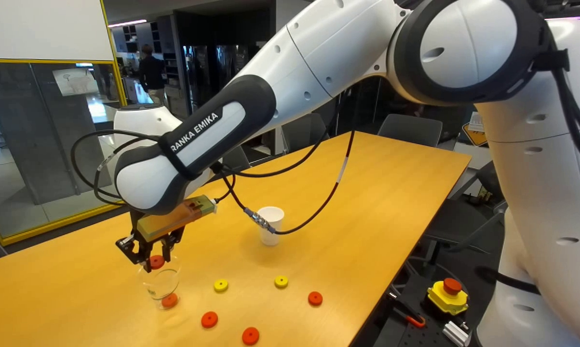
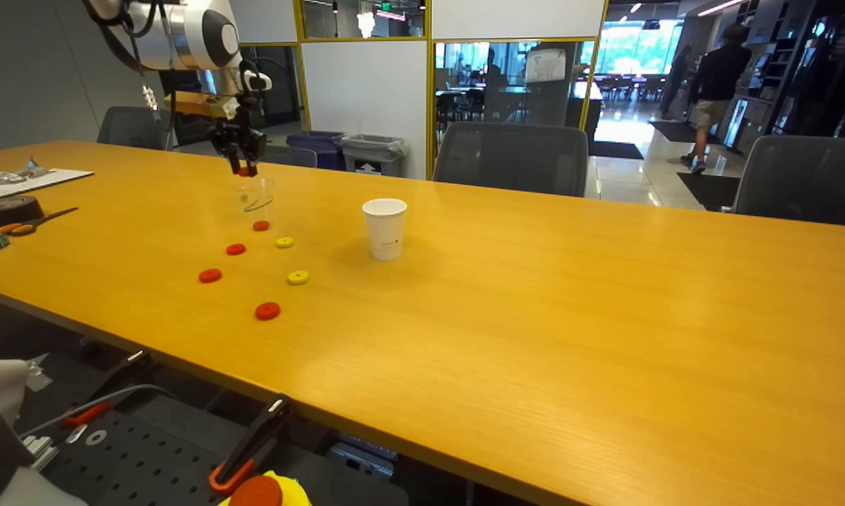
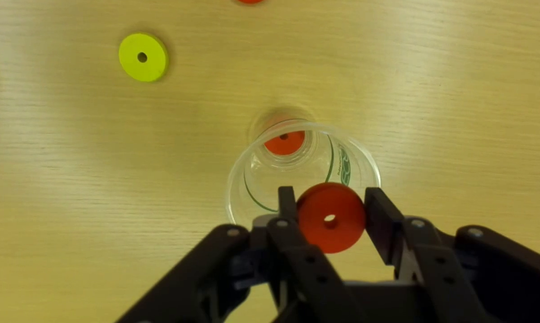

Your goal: Divide the rings and put some in the white cup and some in the clear cup

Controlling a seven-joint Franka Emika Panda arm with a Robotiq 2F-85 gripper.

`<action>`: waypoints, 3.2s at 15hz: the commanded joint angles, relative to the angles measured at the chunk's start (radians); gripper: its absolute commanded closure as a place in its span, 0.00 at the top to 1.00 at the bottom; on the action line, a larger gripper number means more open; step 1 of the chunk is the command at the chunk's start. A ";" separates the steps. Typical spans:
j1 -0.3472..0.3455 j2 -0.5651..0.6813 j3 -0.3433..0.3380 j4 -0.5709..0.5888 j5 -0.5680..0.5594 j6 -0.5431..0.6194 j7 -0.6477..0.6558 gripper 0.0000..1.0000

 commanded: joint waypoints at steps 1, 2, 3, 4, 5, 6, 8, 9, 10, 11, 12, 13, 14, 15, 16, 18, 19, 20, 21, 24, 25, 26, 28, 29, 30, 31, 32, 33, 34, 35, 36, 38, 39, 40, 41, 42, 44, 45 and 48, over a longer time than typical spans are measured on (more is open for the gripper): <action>0.003 0.044 -0.006 0.076 0.010 -0.047 -0.028 0.20; 0.002 0.050 -0.006 0.084 0.014 -0.056 -0.031 0.67; 0.002 0.054 -0.006 0.089 0.014 -0.061 -0.032 0.68; 0.001 0.057 -0.007 0.092 0.015 -0.064 -0.033 0.75; 0.001 0.059 -0.007 0.096 0.015 -0.067 -0.034 0.82; 0.000 0.060 -0.008 0.098 0.015 -0.070 -0.034 0.88; 0.001 0.053 -0.012 0.097 0.012 -0.075 -0.032 1.00; 0.001 0.046 -0.013 0.093 0.011 -0.075 -0.031 1.00; 0.002 0.027 -0.017 0.079 0.006 -0.070 -0.025 1.00; 0.002 0.016 -0.020 0.072 0.004 -0.071 -0.023 1.00; 0.002 -0.017 -0.027 0.045 -0.002 -0.085 -0.013 1.00; -0.001 -0.032 -0.029 0.033 -0.001 -0.095 -0.013 1.00; -0.005 -0.064 -0.033 -0.001 -0.001 -0.105 -0.007 1.00; -0.008 -0.083 -0.035 -0.019 -0.001 -0.112 -0.005 1.00; -0.011 -0.113 -0.039 -0.059 -0.004 -0.109 0.000 1.00; -0.019 -0.148 -0.045 -0.109 -0.009 -0.100 0.008 1.00; -0.024 -0.163 -0.045 -0.138 -0.009 -0.090 0.012 1.00; -0.031 -0.170 -0.046 -0.165 -0.005 -0.073 0.017 1.00; -0.038 -0.178 -0.045 -0.193 -0.002 -0.062 0.017 1.00; -0.056 -0.166 -0.051 -0.252 0.002 0.001 0.043 1.00; -0.062 -0.157 -0.053 -0.267 0.006 0.030 0.045 1.00; -0.067 -0.144 -0.056 -0.278 0.007 0.056 0.049 1.00; -0.073 -0.118 -0.065 -0.293 0.006 0.096 0.054 1.00; -0.076 -0.107 -0.068 -0.301 0.008 0.112 0.053 1.00; -0.082 -0.089 -0.071 -0.299 0.014 0.125 0.047 1.00; -0.085 -0.076 -0.074 -0.299 0.017 0.136 0.045 1.00; -0.093 -0.058 -0.075 -0.292 0.027 0.143 0.034 1.00; -0.098 -0.047 -0.077 -0.290 0.034 0.151 0.030 1.00; -0.104 -0.034 -0.078 -0.287 0.041 0.157 0.025 1.00; -0.109 -0.021 -0.079 -0.282 0.048 0.163 0.021 1.00; -0.116 -0.012 -0.077 -0.279 0.060 0.165 0.014 1.00; -0.124 0.004 -0.073 -0.278 0.080 0.173 0.006 1.00; -0.125 0.011 -0.073 -0.275 0.087 0.174 0.004 1.00; -0.127 0.017 -0.070 -0.275 0.096 0.178 -0.001 1.00; -0.126 0.021 -0.067 -0.273 0.105 0.181 -0.004 1.00; -0.126 0.027 -0.063 -0.270 0.115 0.183 -0.009 1.00; -0.121 0.033 -0.055 -0.264 0.127 0.187 -0.016 1.00; -0.119 0.036 -0.052 -0.261 0.132 0.186 -0.019 1.00; -0.110 0.040 -0.053 -0.257 0.129 0.187 -0.016 1.00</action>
